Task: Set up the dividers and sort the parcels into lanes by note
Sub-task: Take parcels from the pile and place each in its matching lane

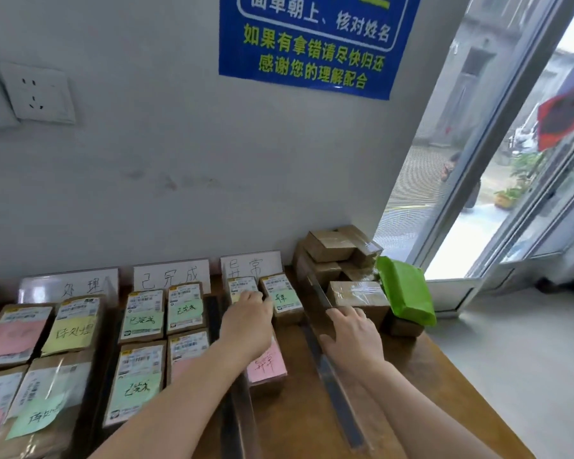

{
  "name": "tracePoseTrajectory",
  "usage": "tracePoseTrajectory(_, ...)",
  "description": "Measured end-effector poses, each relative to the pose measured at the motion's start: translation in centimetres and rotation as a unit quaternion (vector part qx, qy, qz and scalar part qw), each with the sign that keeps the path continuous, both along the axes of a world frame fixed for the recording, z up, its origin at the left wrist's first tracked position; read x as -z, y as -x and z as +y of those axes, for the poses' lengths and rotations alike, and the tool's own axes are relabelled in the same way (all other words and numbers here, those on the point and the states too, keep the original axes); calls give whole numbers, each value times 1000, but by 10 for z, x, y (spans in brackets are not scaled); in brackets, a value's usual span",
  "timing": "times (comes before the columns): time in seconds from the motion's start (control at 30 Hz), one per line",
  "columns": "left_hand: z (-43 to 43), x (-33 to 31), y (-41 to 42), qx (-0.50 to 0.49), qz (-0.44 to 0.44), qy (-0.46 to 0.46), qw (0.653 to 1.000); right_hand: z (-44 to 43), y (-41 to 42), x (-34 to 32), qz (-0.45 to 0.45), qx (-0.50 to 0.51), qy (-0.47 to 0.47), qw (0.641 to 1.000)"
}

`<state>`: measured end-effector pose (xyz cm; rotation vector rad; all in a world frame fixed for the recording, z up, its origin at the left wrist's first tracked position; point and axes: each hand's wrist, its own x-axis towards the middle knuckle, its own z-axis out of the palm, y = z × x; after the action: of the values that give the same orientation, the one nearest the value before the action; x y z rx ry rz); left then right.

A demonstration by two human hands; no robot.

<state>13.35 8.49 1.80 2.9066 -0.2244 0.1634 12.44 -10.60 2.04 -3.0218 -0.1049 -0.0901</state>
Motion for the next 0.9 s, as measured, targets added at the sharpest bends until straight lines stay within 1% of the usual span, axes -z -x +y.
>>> tracePoseTrajectory(0.13,-58,-1,-20,21,-5,-8,1000,-60,-18,3,13,25,12,1000)
tracePoseTrajectory(0.23,-103,2,-40,36,8,-14,999,-105,-36,7,24,30,19,999)
tracePoseTrajectory(0.5,-206,19,-78,6,62,-27,998,-204,-86,23,64,19,31,997)
tracePoseTrajectory(0.73,-249,31,-108,-10,115,-46,992,-242,-123,40,101,35,17,994)
tracePoseTrajectory(0.9,-258,46,-138,-10,143,-77,987,-251,-149,56,133,87,-35,987)
